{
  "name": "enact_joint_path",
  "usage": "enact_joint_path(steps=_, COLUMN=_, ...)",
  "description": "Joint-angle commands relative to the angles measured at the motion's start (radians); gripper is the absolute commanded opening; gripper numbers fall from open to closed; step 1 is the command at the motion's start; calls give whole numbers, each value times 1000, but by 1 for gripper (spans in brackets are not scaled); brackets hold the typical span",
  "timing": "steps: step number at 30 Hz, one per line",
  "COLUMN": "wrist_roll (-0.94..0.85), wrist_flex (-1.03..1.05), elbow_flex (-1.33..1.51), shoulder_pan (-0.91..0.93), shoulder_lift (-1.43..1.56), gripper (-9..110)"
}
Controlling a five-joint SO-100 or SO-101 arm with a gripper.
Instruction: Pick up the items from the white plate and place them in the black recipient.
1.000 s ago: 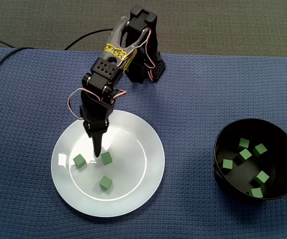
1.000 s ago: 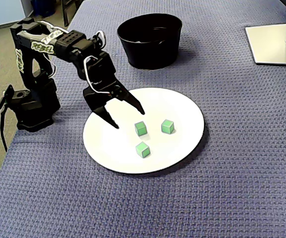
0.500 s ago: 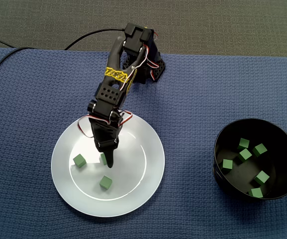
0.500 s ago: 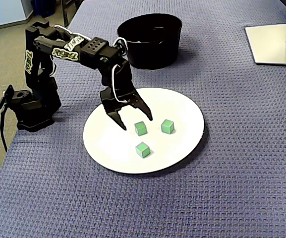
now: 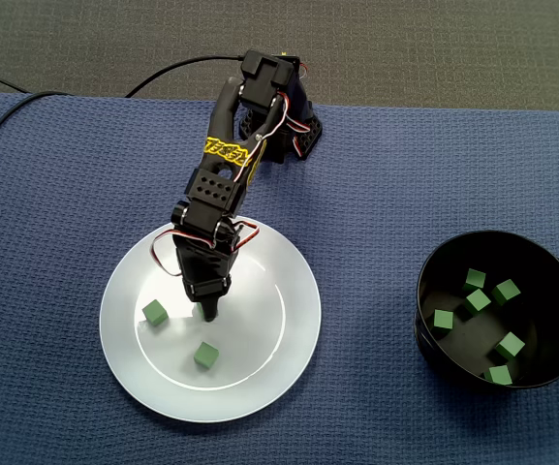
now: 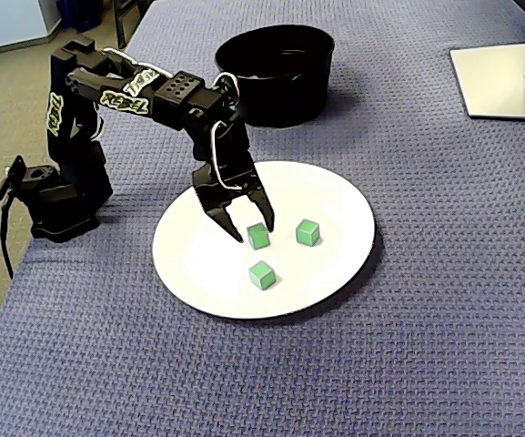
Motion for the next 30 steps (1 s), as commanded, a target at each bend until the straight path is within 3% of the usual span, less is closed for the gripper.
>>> enact_joint_path(steps=1, wrist_roll=-2, wrist_flex=-20, elbow_flex=-29, shoulder_pan=-3, shoulder_lift=18, gripper=1)
enact_joint_path(steps=9, wrist_roll=14, wrist_flex=-49, elbow_flex=-12, shoulder_pan=12, shoulder_lift=103, gripper=0)
enact_joint_path(steps=17, wrist_roll=51, wrist_flex=-11, elbow_flex=-43, shoulder_pan=-58, shoulder_lift=568, gripper=0)
enact_joint_path(steps=22, wrist_roll=-101, wrist_flex=-71, elbow_flex=-114, shoulder_pan=-279, shoulder_lift=756, gripper=0)
enact_joint_path(steps=30, wrist_roll=-371, wrist_flex=-385, elbow_flex=-25, shoulder_pan=-758, shoulder_lift=908, gripper=0)
